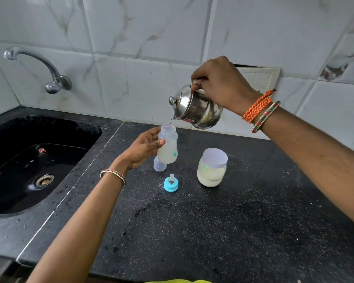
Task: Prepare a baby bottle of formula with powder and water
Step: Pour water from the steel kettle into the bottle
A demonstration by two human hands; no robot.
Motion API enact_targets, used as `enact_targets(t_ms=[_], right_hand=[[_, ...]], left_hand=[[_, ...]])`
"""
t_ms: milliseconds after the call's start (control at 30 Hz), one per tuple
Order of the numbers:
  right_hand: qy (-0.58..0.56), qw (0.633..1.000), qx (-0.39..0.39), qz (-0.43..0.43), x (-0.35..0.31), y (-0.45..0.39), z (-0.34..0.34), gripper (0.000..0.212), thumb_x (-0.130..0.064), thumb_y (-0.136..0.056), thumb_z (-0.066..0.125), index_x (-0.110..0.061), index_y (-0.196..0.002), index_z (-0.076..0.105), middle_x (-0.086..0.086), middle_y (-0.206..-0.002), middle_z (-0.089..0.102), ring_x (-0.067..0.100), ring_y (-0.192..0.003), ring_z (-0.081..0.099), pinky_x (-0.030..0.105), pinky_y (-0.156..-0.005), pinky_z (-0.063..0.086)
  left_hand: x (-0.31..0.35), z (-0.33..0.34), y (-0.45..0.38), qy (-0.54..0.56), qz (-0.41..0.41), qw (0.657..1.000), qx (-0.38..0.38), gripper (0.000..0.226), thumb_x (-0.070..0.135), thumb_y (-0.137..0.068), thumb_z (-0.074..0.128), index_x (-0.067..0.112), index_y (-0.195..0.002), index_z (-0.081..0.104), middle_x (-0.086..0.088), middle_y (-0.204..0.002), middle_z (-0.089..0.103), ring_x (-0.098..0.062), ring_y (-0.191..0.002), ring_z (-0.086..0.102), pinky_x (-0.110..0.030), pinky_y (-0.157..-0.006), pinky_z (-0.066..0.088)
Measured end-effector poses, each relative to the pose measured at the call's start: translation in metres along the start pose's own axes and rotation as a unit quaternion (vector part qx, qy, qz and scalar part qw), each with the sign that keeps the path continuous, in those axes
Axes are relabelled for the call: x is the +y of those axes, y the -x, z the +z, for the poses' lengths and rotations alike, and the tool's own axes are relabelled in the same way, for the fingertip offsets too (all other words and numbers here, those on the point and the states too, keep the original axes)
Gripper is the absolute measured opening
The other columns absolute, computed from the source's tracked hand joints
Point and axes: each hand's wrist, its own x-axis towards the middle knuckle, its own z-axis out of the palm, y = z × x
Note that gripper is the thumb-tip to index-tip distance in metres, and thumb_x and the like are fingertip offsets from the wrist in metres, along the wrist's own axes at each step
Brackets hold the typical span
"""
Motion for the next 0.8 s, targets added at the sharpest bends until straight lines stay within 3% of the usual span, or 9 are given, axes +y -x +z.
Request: enact_targets(t_ms=[133, 233, 367, 433, 533, 667, 800], right_hand=[[-0.048, 0.999, 0.010, 0.024, 0.006, 0.001, 0.005, 0.015, -0.007, -0.090, 0.060, -0.005, -0.095, 0.075, 0.005, -0.086, 0.074, 0.006, -0.079, 0.069, 0.032, -0.081, 0.057], [-0.077, 0.995, 0.016, 0.055, 0.014, 0.003, 0.013, 0.014, -0.012, -0.089, 0.065, -0.003, -0.092, 0.075, 0.004, -0.084, 0.074, -0.004, -0.070, 0.061, 0.014, -0.073, 0.049], [-0.133, 0.985, 0.026, 0.111, 0.027, 0.016, 0.035, 0.015, -0.011, -0.086, 0.068, 0.002, -0.091, 0.074, 0.008, -0.086, 0.073, -0.012, -0.056, 0.057, 0.001, -0.060, 0.044], [-0.167, 0.974, 0.028, 0.147, 0.035, 0.023, 0.052, 0.014, -0.010, -0.085, 0.070, 0.003, -0.090, 0.073, 0.012, -0.083, 0.072, -0.008, -0.057, 0.060, 0.009, -0.064, 0.053], [-0.247, 0.944, 0.018, 0.217, 0.049, 0.033, 0.078, 0.011, -0.010, -0.084, 0.070, 0.000, -0.087, 0.073, 0.010, -0.074, 0.067, 0.017, -0.071, 0.065, 0.046, -0.075, 0.059], [-0.350, 0.892, 0.026, 0.284, 0.061, 0.040, 0.103, 0.003, -0.007, -0.085, 0.069, -0.006, -0.086, 0.071, 0.004, -0.069, 0.064, 0.018, -0.071, 0.063, 0.052, -0.072, 0.059], [-0.424, 0.840, 0.031, 0.337, 0.070, 0.041, 0.125, 0.005, -0.004, -0.087, 0.066, -0.003, -0.090, 0.070, 0.003, -0.070, 0.062, 0.016, -0.070, 0.061, 0.052, -0.077, 0.058]], left_hand=[[0.003, -0.001, 0.001, 0.014, 0.005, 1.000, 0.001, 0.089, 0.046, -0.058, 0.085, 0.013, -0.131, 0.046, -0.004, -0.123, 0.062, -0.016, -0.115, 0.060, -0.028, -0.087, 0.052], [0.005, -0.001, 0.003, 0.022, 0.009, 1.000, 0.012, 0.088, 0.043, -0.057, 0.086, 0.011, -0.130, 0.048, -0.002, -0.118, 0.065, -0.016, -0.112, 0.061, -0.027, -0.087, 0.052], [0.000, -0.003, 0.011, 0.013, 0.002, 0.999, 0.029, 0.082, 0.042, -0.054, 0.088, 0.014, -0.123, 0.053, -0.001, -0.116, 0.067, -0.014, -0.108, 0.063, -0.024, -0.086, 0.052], [-0.011, -0.005, 0.019, 0.018, -0.007, 0.999, 0.039, 0.082, 0.041, -0.053, 0.088, 0.015, -0.122, 0.054, 0.002, -0.113, 0.069, -0.013, -0.106, 0.064, -0.024, -0.085, 0.052], [-0.032, -0.008, 0.035, 0.029, -0.025, 0.998, 0.056, 0.084, 0.041, -0.052, 0.089, 0.014, -0.123, 0.053, 0.000, -0.113, 0.069, -0.014, -0.104, 0.064, -0.025, -0.083, 0.053], [-0.056, -0.009, 0.051, 0.046, -0.049, 0.995, 0.070, 0.086, 0.038, -0.051, 0.090, 0.011, -0.124, 0.052, 0.000, -0.113, 0.070, -0.013, -0.103, 0.065, -0.025, -0.082, 0.054], [-0.071, -0.011, 0.057, 0.052, -0.067, 0.993, 0.080, 0.084, 0.037, -0.050, 0.091, 0.014, -0.122, 0.054, 0.000, -0.114, 0.069, -0.013, -0.105, 0.064, -0.025, -0.083, 0.053]])
